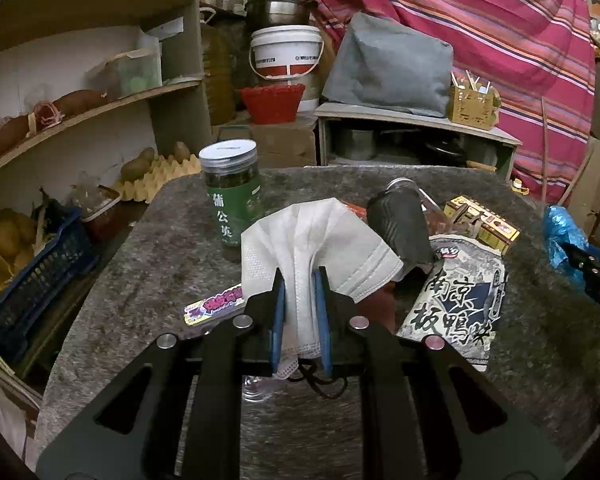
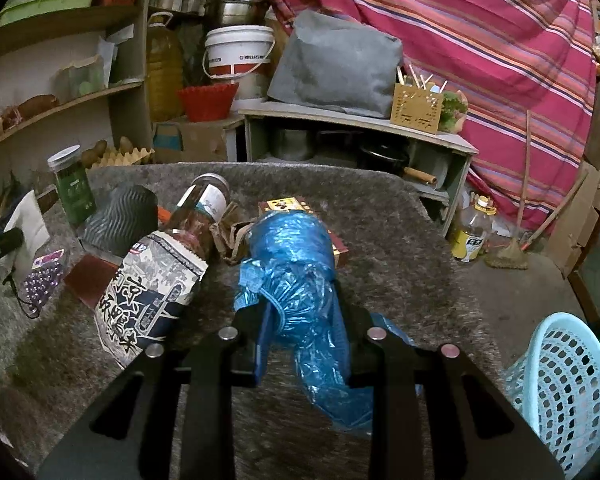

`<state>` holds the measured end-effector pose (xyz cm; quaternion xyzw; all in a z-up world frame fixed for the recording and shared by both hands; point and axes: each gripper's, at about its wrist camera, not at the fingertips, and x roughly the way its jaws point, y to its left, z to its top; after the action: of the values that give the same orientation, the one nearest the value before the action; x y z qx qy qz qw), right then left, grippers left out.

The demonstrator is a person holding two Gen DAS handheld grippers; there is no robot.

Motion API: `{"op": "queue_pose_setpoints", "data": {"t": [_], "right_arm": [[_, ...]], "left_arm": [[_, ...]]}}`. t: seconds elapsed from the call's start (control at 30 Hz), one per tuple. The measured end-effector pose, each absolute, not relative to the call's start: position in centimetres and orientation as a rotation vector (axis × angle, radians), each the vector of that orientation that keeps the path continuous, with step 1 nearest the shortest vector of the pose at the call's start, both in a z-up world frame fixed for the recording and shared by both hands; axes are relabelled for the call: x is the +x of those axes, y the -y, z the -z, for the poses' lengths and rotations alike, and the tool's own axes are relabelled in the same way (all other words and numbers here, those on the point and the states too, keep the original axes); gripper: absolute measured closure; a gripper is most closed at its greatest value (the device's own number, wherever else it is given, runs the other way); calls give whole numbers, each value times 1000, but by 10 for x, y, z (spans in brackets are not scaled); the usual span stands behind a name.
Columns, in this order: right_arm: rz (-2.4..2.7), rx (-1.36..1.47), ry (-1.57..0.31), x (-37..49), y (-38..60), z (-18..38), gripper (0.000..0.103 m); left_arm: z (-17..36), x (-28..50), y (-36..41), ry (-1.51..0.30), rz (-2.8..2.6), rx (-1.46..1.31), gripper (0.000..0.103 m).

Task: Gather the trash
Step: 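Lift the white cloth with the left tool while the right tool lifts the blue bag, then carry the cloth and blue bag over the basket and open both tools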

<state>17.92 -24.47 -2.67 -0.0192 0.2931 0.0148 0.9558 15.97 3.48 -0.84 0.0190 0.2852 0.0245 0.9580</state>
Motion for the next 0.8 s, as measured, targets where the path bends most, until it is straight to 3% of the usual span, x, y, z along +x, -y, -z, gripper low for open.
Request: {"op": "queue_pose_setpoints", "data": {"t": [0.8], "right_arm": [[67,33,-513,126,340,-6,76]], "left_arm": [[-26,142,49,-472,30,79,90]]}}
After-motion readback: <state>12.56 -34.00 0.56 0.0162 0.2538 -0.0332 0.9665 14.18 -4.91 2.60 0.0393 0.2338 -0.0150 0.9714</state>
